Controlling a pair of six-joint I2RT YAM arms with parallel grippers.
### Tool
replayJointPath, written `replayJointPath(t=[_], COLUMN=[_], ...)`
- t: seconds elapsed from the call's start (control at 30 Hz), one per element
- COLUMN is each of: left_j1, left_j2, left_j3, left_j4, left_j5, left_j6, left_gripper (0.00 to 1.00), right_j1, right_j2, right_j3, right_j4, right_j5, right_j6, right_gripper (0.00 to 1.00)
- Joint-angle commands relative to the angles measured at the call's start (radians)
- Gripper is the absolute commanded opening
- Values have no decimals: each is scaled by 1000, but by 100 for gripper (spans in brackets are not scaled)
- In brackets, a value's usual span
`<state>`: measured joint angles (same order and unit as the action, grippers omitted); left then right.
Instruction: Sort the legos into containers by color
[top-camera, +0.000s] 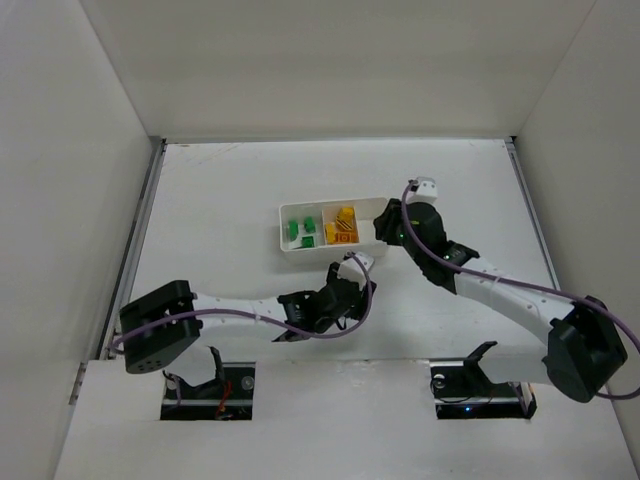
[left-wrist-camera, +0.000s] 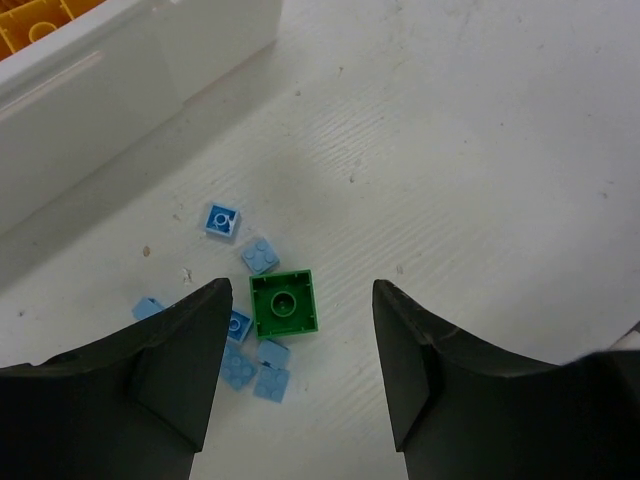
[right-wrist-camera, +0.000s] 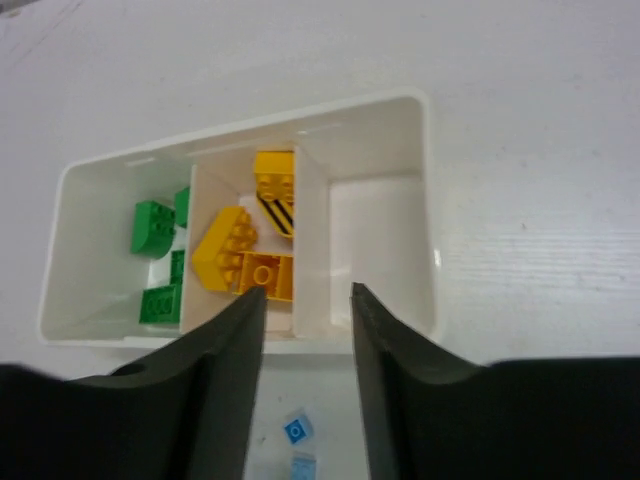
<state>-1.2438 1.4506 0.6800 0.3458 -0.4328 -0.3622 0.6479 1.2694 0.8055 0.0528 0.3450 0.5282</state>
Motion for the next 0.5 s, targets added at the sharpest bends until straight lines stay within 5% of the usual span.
replayJointPath(t=[0.0, 0.07, 0.47], left_j1=[-4, -7, -16], left_j2=[33, 56, 129], left_j3=[53, 67, 93], left_j4=[10, -7, -80], left_j5=[6, 16, 5], left_j6=[23, 22, -4], left_gripper=[56, 55, 47], right_j1=[-41, -63, -92], right_j2=[-48, -64, -84], right_j3=[-66, -97, -123], right_j4=[74, 100, 131], right_j5=[-3, -17, -92], right_j6=[55, 72, 101], right_gripper=[52, 60, 61])
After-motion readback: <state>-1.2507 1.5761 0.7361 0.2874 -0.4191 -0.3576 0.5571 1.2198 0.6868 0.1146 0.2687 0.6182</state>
